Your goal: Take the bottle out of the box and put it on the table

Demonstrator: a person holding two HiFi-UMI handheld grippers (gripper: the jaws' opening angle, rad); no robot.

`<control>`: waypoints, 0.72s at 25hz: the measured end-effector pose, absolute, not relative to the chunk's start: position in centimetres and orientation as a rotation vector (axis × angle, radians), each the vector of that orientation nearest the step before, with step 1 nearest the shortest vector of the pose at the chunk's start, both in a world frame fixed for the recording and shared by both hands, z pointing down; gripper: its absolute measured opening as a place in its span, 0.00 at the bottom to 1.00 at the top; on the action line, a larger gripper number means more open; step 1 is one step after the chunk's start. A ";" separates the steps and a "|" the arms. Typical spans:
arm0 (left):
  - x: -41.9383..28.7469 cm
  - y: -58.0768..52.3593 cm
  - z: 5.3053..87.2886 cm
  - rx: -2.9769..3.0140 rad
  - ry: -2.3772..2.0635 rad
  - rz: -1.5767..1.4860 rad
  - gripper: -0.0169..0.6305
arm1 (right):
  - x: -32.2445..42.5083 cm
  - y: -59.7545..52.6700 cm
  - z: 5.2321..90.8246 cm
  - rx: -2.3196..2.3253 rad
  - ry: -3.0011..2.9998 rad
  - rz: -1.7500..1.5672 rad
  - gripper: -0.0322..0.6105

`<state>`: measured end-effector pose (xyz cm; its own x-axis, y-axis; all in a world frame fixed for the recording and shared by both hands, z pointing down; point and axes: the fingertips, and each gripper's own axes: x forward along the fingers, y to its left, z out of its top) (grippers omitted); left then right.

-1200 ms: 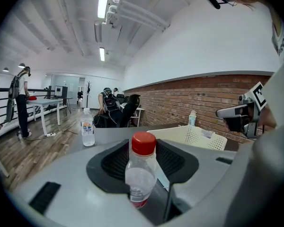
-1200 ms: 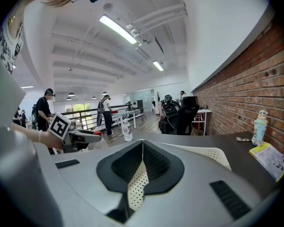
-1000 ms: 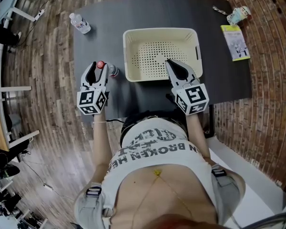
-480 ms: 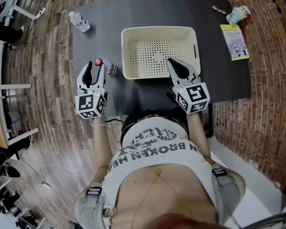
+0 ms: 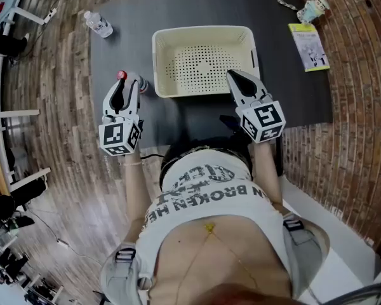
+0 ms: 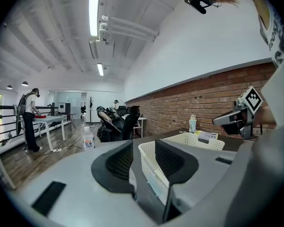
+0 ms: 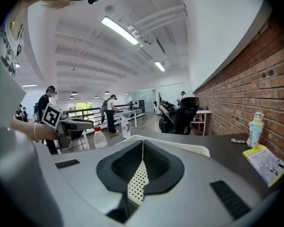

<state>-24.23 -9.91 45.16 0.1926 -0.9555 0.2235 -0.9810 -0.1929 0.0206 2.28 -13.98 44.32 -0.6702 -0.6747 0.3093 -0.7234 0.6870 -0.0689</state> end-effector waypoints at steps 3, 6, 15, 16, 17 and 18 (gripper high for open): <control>-23.0 -9.8 45.1 2.297 -1.876 0.212 0.12 | 3.4 -14.1 44.3 1.117 -2.654 0.274 0.06; -20.5 -9.6 44.9 2.334 -1.815 0.179 0.04 | 4.0 -14.0 44.4 1.105 -2.657 0.268 0.06; -9.9 -10.1 43.3 2.464 -1.586 0.116 0.04 | 3.6 -12.7 42.7 1.051 -2.749 0.202 0.06; -9.1 -10.3 42.7 2.478 -1.573 0.107 0.04 | 3.4 -12.6 42.1 1.050 -2.766 0.182 0.06; -8.4 -10.4 42.2 2.489 -1.563 0.097 0.04 | 3.2 -12.5 41.5 1.048 -2.782 0.158 0.06; -7.7 -10.5 41.6 2.498 -1.555 0.088 0.04 | 2.9 -12.3 40.9 1.046 -2.798 0.134 0.06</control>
<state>-7.72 -10.49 41.61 0.4458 -0.8818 0.1540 -0.8936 -0.4281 0.1352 2.94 -12.30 40.91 -0.7452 -0.6441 0.1726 -0.6576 0.7527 -0.0303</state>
